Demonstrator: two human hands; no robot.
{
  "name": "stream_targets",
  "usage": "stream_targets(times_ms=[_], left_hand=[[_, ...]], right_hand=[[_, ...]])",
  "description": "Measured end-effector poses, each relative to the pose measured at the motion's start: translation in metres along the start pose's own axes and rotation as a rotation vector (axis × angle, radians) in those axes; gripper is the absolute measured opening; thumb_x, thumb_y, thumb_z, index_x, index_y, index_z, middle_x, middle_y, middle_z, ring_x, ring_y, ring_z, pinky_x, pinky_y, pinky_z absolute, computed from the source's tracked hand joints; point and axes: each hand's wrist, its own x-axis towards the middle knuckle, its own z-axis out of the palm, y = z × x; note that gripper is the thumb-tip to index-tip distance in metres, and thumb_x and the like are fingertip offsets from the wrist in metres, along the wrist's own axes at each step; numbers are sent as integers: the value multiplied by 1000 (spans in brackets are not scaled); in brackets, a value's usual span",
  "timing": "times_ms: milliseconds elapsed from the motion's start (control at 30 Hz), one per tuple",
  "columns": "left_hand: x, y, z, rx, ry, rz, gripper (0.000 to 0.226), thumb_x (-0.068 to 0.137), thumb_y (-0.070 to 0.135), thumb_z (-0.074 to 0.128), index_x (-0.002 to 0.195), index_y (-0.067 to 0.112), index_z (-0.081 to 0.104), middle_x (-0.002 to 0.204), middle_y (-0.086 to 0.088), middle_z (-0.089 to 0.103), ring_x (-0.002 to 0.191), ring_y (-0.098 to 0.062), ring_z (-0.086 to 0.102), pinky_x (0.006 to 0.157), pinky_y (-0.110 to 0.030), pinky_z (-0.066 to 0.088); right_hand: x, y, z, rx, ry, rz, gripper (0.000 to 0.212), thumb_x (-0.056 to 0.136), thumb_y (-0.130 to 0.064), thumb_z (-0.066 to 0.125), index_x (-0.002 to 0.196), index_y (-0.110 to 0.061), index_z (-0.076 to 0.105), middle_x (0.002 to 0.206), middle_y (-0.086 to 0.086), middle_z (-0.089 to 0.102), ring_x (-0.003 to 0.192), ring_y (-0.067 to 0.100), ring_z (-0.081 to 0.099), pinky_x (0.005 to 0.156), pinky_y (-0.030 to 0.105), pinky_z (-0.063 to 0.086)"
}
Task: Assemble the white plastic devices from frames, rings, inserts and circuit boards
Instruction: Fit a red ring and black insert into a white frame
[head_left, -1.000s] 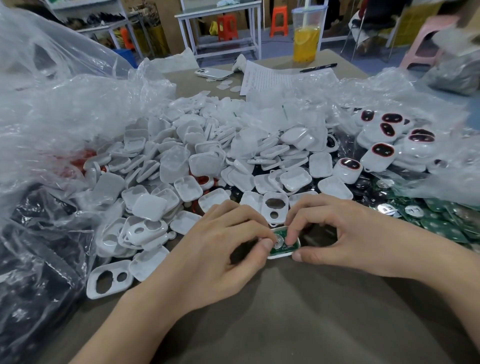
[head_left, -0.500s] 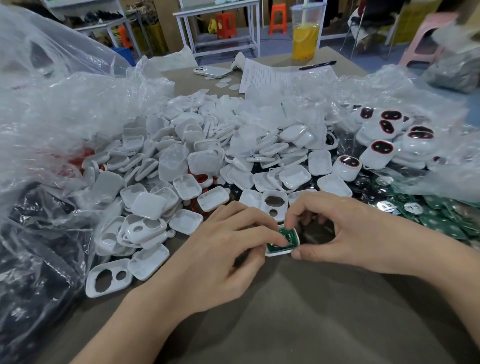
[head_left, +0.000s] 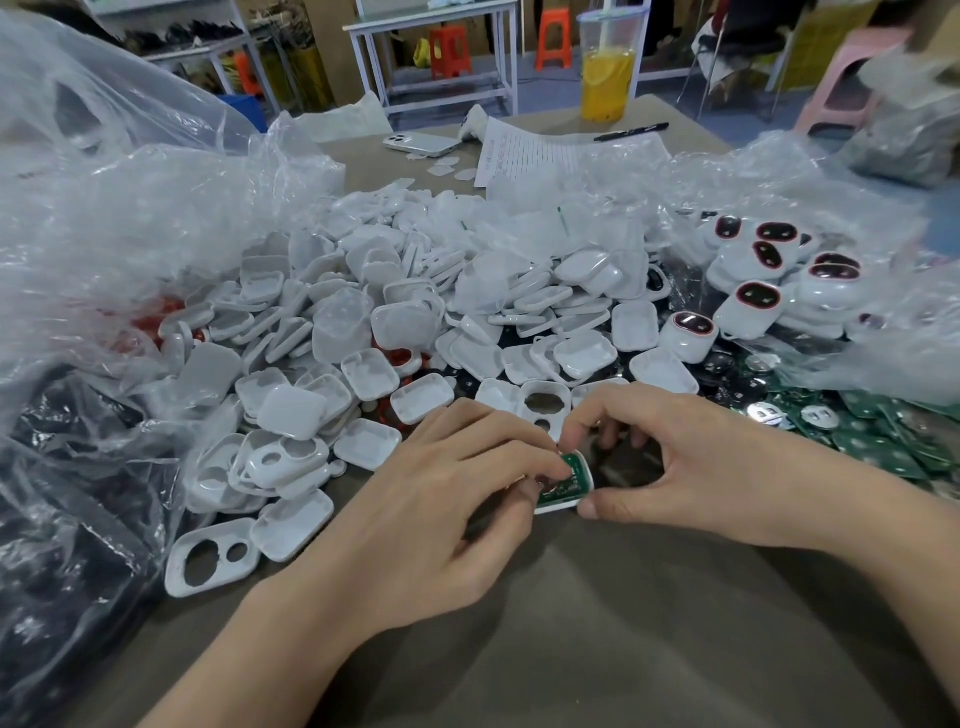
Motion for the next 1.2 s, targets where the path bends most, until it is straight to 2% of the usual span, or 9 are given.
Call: stream_targets(times_ms=[300, 567, 900, 1067, 1200], left_hand=[[0, 2, 1, 18, -73, 2, 27, 98, 28, 52, 112, 26, 75, 120, 20, 66, 115, -7, 53, 99, -28, 41], [1, 2, 3, 24, -72, 7, 25, 99, 29, 53, 113, 27, 74, 121, 19, 64, 116, -7, 52, 100, -29, 41], [0, 3, -1, 11, -53, 5, 25, 100, 29, 53, 113, 25, 73, 122, 17, 63, 118, -6, 52, 101, -30, 41], [0, 2, 2, 28, -45, 6, 26, 100, 31, 51, 111, 25, 74, 122, 16, 63, 118, -7, 52, 101, -31, 41], [1, 2, 3, 53, -67, 20, 26, 100, 32, 51, 113, 26, 73, 121, 16, 64, 118, -10, 54, 100, -33, 42]], right_hand=[[0, 1, 0, 15, -8, -13, 41, 77, -51, 77, 109, -53, 52, 109, -32, 56, 106, -3, 52, 80, 23, 42], [1, 3, 0, 20, -22, -10, 45, 78, -50, 78, 114, -56, 51, 113, -29, 58, 110, -2, 53, 84, 23, 42], [0, 6, -1, 66, -58, -12, 57, 78, -53, 74, 128, -59, 47, 124, -24, 58, 119, 1, 54, 100, 34, 46], [-1, 6, -3, 67, -68, -16, 62, 81, -46, 78, 130, -62, 45, 124, -27, 57, 119, -2, 51, 95, 22, 41], [0, 4, -1, 27, -63, -18, 59, 82, -45, 76, 128, -65, 44, 123, -32, 54, 117, -4, 49, 93, 19, 40]])
